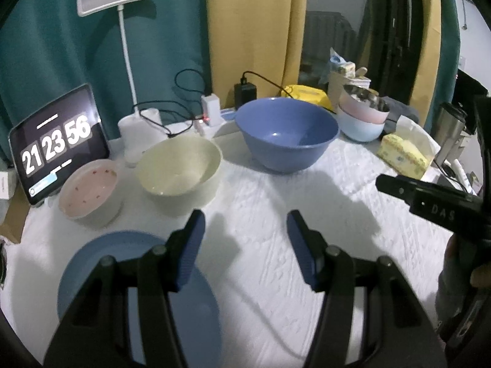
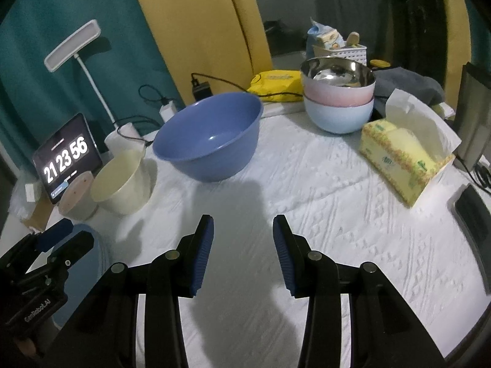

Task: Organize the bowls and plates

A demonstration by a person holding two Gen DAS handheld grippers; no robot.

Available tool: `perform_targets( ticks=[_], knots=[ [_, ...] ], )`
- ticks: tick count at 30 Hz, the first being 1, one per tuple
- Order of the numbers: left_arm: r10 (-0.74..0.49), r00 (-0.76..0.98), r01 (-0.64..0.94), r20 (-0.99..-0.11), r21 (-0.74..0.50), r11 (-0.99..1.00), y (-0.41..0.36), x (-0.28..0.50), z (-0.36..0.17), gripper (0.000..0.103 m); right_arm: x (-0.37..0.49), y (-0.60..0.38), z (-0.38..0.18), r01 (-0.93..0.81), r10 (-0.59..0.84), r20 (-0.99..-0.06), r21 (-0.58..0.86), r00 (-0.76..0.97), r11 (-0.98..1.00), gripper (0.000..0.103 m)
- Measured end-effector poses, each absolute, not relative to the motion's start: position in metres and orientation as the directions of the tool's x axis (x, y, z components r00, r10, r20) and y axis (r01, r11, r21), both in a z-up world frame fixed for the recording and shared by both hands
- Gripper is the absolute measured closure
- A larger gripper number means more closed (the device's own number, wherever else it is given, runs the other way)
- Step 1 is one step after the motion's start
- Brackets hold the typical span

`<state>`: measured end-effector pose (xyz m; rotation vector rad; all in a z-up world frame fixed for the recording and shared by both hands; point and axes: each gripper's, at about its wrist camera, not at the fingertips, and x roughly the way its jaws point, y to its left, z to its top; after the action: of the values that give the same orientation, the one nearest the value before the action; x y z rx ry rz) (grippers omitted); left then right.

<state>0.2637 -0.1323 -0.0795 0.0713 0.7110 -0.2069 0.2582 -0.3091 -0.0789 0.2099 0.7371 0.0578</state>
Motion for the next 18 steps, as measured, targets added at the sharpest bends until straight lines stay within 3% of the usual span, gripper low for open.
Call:
perform_targets(
  ticks=[18],
  knots=[
    [-0.187,0.763,0.220,-0.619,-0.024,0.975,-0.144,0.314,-0.076,0.046,0.308,-0.312,-0.070,0.002,0.119,-0.649,0.182,0.751,0.983,0.061]
  ],
)
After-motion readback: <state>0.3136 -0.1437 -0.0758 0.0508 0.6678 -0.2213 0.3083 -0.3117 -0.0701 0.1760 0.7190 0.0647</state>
